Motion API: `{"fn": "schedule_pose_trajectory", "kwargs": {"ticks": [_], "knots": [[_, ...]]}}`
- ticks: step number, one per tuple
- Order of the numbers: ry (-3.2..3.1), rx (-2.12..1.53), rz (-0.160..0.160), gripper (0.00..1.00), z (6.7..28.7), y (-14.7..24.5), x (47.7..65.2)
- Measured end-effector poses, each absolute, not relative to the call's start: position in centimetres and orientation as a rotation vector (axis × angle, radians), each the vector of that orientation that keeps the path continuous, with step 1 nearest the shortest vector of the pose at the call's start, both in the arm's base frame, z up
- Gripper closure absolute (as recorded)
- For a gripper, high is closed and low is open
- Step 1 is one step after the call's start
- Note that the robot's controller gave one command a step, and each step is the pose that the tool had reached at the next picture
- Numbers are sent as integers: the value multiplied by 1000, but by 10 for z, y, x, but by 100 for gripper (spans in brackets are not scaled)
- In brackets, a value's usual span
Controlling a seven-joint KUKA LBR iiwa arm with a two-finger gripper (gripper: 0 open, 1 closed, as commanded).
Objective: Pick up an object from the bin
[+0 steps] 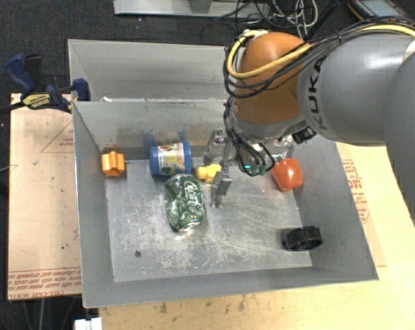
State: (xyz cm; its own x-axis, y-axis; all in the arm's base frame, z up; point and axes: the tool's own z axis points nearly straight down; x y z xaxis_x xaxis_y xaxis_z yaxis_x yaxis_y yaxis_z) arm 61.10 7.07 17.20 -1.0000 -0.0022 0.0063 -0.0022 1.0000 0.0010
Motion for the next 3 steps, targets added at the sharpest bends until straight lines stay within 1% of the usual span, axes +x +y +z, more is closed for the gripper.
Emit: {"fn": "schedule_pose_trajectory", "kwargs": {"ticks": [1, 2, 3], "knots": [[-3143, -1, -2, 100, 177, 70, 613], [-3143, -1, -2, 100, 177, 70, 613], [-3140, -91, -1, 100, 197, 82, 609]]}}
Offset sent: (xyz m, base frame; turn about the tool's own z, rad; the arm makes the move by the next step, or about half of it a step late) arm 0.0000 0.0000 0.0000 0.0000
